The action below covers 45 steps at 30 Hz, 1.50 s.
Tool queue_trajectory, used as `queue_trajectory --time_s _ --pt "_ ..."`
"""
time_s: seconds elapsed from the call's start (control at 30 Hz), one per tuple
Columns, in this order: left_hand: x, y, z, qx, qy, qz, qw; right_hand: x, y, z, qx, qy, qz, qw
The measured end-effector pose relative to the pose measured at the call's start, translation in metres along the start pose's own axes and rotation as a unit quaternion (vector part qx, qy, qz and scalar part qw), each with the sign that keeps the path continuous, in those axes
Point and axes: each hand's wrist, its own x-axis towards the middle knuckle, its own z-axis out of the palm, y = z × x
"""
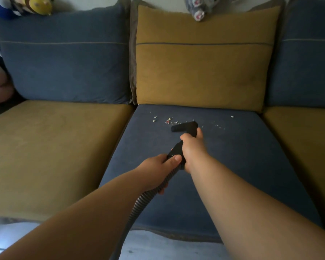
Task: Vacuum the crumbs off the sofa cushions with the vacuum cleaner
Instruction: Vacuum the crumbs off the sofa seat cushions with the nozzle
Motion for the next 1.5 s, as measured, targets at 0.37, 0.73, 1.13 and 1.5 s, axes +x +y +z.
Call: queue_trajectory --time_s 0.37,0.73,1.13,1.5 --pt "-0.001 0.018 0.03 0.006 -0.045 0.034 0.998 -0.009 0.0 -0.051 0.013 0.054 -0.012 0.998" --pt "-0.031 -0.013 -0.007 0.024 0.009 -0.015 1.0 -0.03 0.014 0.007 0.003 -0.036 0.01 0.999" --pt "0.01 0.017 0.021 0.02 -0.027 0.021 0.999 0.003 0.001 -0.037 0.022 0.054 -0.032 0.998" --pt "0.026 0.013 0.001 0.026 -0.003 0.0 1.0 0.022 -0.015 -0.008 -0.011 0.006 -0.007 1.0"
